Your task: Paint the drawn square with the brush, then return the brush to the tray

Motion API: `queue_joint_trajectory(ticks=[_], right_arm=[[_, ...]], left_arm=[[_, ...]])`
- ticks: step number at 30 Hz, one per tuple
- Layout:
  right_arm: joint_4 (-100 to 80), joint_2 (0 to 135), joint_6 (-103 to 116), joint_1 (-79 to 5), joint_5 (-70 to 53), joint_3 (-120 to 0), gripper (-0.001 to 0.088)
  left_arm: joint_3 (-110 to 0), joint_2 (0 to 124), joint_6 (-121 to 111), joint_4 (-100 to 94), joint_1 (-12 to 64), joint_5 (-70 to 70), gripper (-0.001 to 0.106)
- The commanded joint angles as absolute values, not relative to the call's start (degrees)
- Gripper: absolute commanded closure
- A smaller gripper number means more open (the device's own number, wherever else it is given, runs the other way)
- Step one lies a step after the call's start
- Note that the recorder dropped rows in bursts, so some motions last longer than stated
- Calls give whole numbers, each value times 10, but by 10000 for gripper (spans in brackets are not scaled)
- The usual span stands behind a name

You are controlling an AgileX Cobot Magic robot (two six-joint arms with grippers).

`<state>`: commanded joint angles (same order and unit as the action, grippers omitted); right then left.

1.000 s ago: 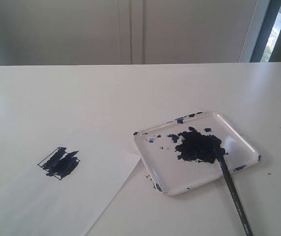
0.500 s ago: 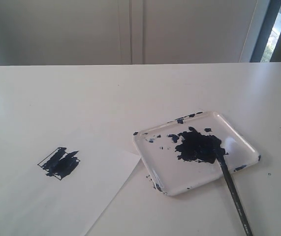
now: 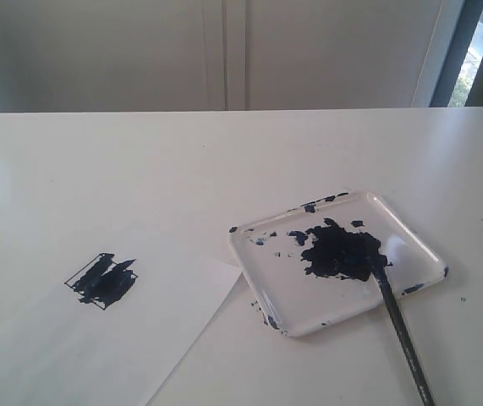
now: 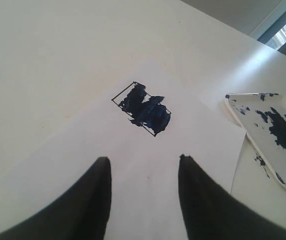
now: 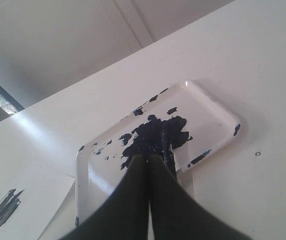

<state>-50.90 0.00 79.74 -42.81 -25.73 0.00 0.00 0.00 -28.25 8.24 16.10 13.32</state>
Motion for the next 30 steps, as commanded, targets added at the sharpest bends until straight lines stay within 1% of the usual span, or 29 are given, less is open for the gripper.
queue_joint_trajectory(ticks=[4,7,9,12,16,19,26,30], right_arm=[[-505,0,795,-428,-278,0,868],[-447,0,780,-428,-289,0,868],[-419,0,704,-428,-290,0,868],[-336,0,514,-428,-281,0,868],[-252,0,289,-428,-211,0,868],[-235,0,241,-428,-177,0,868],[-201,0,195,-428,-201,0,868],[-130,0,86,-428,-201,0,868]], left_arm=[[0,0,-283,82,161,134,574],[0,0,-283,82,161,134,574],[0,0,-283,82,161,134,574],[0,0,-283,82,161,134,574],[0,0,-283,82,161,134,574],[0,0,-283,82,161,134,574],[0,0,-283,82,161,134,574],[0,0,-283,82,161,134,574]])
